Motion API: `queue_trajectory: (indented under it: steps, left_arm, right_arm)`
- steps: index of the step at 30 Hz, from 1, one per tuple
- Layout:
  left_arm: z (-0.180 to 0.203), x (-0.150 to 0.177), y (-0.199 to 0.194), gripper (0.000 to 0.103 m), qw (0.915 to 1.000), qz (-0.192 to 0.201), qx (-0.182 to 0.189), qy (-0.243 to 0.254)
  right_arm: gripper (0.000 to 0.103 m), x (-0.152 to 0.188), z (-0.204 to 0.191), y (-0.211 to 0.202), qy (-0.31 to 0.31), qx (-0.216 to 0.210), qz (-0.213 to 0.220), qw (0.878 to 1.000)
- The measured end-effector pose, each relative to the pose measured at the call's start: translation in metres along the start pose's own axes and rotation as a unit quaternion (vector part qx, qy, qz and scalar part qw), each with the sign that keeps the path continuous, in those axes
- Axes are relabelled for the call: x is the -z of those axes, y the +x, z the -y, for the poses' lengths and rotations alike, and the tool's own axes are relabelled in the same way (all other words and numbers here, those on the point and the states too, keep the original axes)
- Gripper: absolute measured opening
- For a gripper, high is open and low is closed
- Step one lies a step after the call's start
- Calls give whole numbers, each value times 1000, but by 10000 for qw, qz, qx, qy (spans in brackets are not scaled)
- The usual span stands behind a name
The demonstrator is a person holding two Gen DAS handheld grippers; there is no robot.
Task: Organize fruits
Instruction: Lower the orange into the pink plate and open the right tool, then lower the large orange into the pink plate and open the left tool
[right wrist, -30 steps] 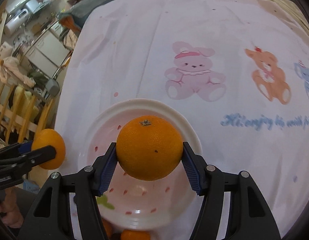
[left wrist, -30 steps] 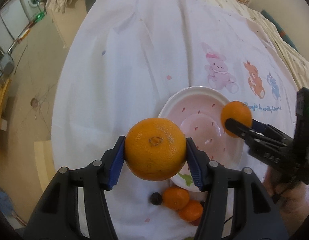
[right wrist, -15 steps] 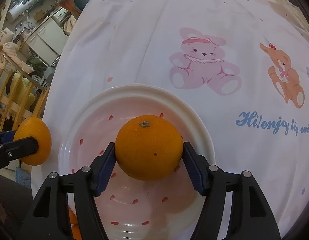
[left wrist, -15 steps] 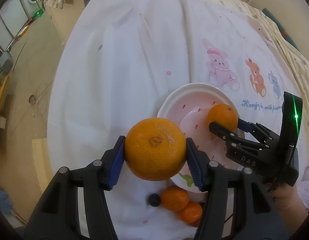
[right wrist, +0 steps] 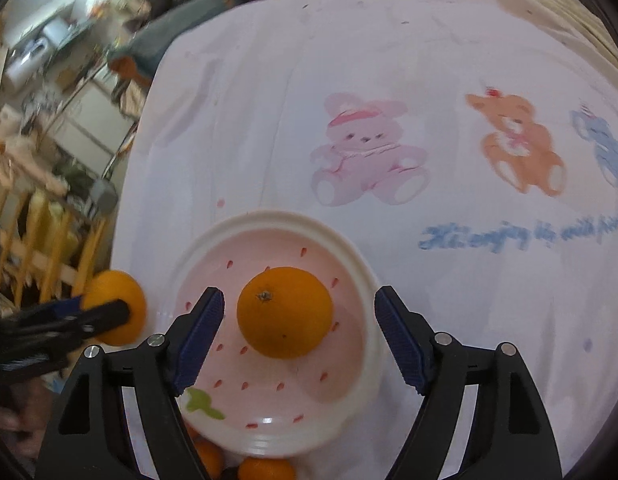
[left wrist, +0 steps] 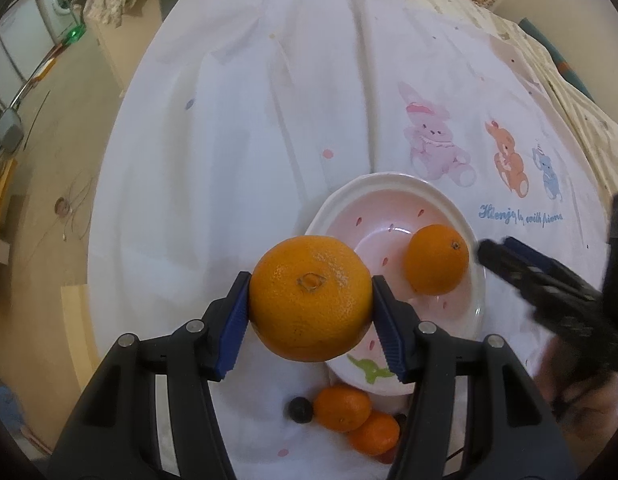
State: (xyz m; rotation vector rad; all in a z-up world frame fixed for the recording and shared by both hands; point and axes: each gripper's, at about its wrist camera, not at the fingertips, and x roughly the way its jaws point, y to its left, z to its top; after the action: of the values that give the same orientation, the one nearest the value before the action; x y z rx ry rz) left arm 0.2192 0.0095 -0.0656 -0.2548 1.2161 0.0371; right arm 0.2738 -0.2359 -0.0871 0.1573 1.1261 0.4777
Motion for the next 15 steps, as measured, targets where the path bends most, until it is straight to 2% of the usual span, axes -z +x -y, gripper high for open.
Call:
queue_trajectory:
  steps: [2,4,11,15]
  left_arm:
    - [4,-6,4,54,10000,56,11,-1]
    - [7,-13,9,54,9999,81,115,-33]
    - [38,-39,37,54,9986,89,522,11]
    - [54,-49,53,54,9982,145,578,66]
  right_arm:
    - [82,0,5,-14,173,48,39,9998]
    - [89,4,13,-29,383,113,77,9992]
    - [90,23,45,-58,1095,254,158,9935]
    - [90,26,63,-64,1416,230,199,9895]
